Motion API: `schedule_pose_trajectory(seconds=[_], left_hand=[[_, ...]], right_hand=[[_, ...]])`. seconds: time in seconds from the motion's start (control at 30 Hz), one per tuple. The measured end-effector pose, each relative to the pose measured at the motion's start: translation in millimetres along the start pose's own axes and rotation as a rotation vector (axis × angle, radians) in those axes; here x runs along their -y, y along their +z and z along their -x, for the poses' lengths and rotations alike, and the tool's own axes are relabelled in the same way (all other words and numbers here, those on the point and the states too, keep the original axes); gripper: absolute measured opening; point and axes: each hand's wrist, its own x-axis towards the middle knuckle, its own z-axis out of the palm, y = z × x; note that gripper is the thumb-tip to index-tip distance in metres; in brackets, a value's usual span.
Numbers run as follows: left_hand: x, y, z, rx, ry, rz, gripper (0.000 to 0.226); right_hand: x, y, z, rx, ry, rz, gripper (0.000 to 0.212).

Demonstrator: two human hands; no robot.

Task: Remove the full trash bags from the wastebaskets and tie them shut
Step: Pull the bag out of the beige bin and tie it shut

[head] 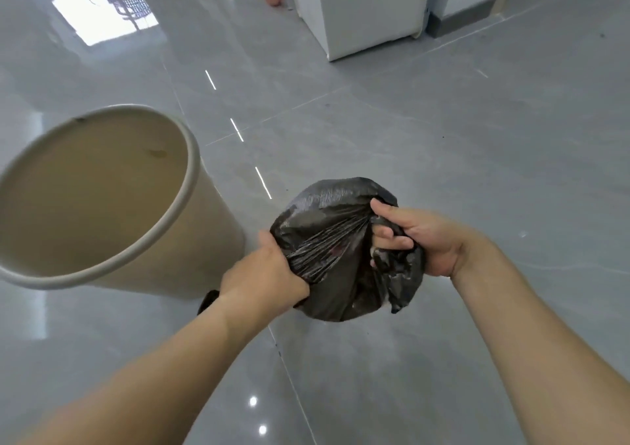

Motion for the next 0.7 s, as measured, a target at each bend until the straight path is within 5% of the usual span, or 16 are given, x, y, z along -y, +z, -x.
schedule_pose_trajectory(seconds=[0.13, 0.3, 0.37, 0.47, 0.57, 0.7], left_hand=[[-5.6, -8.2, -16.0, 0.61, -0.087, -0.27, 0.04], [3.7, -6.1, -21.6, 0.877, -0.337, -0.396, 0.035], [5.0, -9.0, -20.0, 0.948, -0.302, -0.352, 0.034], [0.3, -11.9, -15.4, 0.891, -0.21, -0.079, 0.027], [-3.5, -16.8, -14.0, 0.7, -0.275, 0.489, 0.033], [-19.5, -24.2, -10.2, 0.106, -0.197, 0.842, 0.022]], right_hand=[[-6.1, 11.0, -11.4, 0.054, 0.029, 0.056, 0.045], [-20.9, 17.7, -12.1, 0.115, 0.089, 0.06, 0.044], [-24.4, 17.8, -8.9, 0.141, 0.097, -0.002, 0.044], [-23.7, 15.4, -1.4, 0.185, 0.035, -0.16, 0.043], [-20.7, 12.6, 7.4, 0.247, -0.091, -0.355, 0.038], [-26.7, 16.3, 9.6, 0.41, -0.205, -0.651, 0.038]])
